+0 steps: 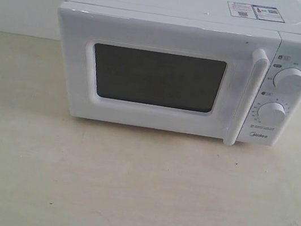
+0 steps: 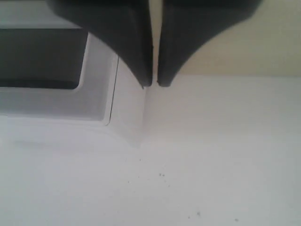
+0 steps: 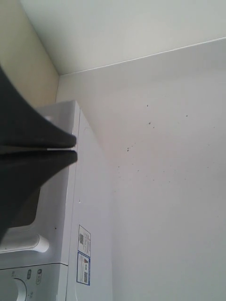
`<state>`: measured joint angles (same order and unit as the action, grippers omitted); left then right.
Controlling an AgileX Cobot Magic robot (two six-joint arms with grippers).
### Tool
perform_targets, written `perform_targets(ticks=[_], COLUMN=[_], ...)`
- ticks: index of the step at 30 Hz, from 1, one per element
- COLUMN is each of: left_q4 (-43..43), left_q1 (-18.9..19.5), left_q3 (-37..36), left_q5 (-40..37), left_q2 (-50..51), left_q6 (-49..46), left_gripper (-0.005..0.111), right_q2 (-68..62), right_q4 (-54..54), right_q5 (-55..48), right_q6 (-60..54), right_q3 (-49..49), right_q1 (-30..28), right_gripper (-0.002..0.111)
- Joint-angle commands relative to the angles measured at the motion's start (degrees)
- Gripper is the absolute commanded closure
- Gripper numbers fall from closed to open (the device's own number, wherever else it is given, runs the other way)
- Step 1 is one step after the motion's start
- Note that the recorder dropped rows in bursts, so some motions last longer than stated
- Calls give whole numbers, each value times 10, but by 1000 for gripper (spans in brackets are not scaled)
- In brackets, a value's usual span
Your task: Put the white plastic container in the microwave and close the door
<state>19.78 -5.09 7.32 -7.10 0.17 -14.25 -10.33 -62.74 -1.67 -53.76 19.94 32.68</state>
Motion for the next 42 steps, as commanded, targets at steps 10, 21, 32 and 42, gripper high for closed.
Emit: perform_targets(ticks=[10,21,32,42], left_q4=[-152,-151,-151,-151], left_q1=[2,2,2,2], left_q3=[-73,-73,-73,-73], left_q5=[-54,-103,-101,-101], left_q2=[-2,-2,-2,-2], left_q6=[192,190,190,190], left_gripper=[102,102,102,102], right_q2=[4,4,4,4], right_q4=[2,2,2,2], right_q5=[0,0,0,0], right_q6=[-2,-2,-2,-2], right_q3=[0,0,0,0], right_q1=[-1,-1,-1,-1], right_gripper=[108,108,108,108])
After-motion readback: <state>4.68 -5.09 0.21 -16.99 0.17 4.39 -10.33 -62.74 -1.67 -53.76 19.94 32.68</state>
